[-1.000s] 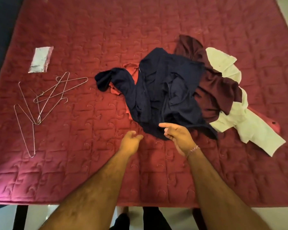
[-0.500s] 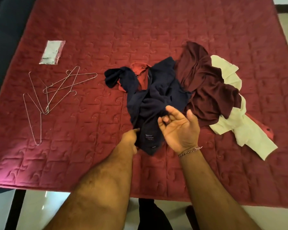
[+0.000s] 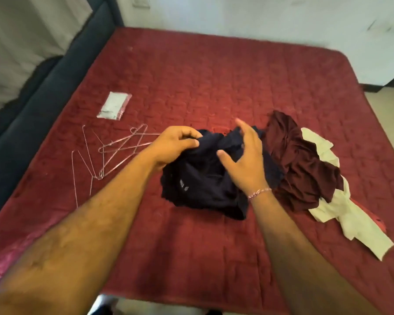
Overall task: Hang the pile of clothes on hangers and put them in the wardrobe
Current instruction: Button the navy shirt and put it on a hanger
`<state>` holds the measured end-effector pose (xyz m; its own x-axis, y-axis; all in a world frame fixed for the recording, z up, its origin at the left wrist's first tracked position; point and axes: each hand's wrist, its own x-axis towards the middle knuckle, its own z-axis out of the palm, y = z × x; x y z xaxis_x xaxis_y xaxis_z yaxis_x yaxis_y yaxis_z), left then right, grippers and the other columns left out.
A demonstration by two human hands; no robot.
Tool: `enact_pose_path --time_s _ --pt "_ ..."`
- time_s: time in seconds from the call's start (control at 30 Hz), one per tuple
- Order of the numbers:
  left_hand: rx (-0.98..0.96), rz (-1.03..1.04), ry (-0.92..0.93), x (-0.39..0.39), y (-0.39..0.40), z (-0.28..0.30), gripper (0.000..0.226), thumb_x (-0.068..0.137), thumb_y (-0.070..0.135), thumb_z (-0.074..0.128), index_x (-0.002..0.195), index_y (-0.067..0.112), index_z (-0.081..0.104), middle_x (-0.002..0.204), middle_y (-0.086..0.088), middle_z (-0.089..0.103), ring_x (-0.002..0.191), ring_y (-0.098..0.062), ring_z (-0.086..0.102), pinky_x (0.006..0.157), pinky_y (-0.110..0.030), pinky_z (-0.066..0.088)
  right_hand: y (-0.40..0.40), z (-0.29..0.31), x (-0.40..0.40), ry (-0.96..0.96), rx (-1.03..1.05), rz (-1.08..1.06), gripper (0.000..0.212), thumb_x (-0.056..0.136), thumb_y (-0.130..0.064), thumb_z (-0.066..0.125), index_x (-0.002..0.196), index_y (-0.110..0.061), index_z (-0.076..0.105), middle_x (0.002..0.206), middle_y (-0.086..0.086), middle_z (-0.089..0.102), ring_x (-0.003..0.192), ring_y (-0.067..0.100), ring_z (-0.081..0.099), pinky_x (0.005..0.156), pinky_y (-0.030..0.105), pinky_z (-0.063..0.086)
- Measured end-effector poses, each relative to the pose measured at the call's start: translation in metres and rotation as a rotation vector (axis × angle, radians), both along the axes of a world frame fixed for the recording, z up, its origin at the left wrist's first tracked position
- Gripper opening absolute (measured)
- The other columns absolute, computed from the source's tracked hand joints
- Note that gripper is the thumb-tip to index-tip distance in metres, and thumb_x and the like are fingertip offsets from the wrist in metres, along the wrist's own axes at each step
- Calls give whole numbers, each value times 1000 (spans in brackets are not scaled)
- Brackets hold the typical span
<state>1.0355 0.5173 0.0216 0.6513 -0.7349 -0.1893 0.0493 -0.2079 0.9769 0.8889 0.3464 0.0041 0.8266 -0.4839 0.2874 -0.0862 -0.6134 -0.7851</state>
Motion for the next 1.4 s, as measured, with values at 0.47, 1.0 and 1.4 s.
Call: enact_pose_path --time_s 0.47,1.0,1.4 --pt "244 -254 -861 141 202 169 14 79 33 77 77 27 64 78 5 70 84 -21 72 74 -38 55 189 280 126 112 -476 -20 5 84 -31 81 84 -27 78 84 -10 75 84 8 68 80 31 54" --pt "-101 556 -873 231 282 473 3 76 22 70 79 22 70 85 -5 73 85 -33 71 80 -40 60 158 525 82 -263 -379 -525 15 95 -15 65 100 -6 76 100 16 74 95 33 67 83 33 49" --pt "451 745 -1341 171 307 594 14 71 13 64 81 23 64 80 -2 64 74 -27 61 69 -36 53 126 576 35 -208 -394 -106 33 87 -49 77 81 -17 80 80 2 76 78 19 72 70 34 57"
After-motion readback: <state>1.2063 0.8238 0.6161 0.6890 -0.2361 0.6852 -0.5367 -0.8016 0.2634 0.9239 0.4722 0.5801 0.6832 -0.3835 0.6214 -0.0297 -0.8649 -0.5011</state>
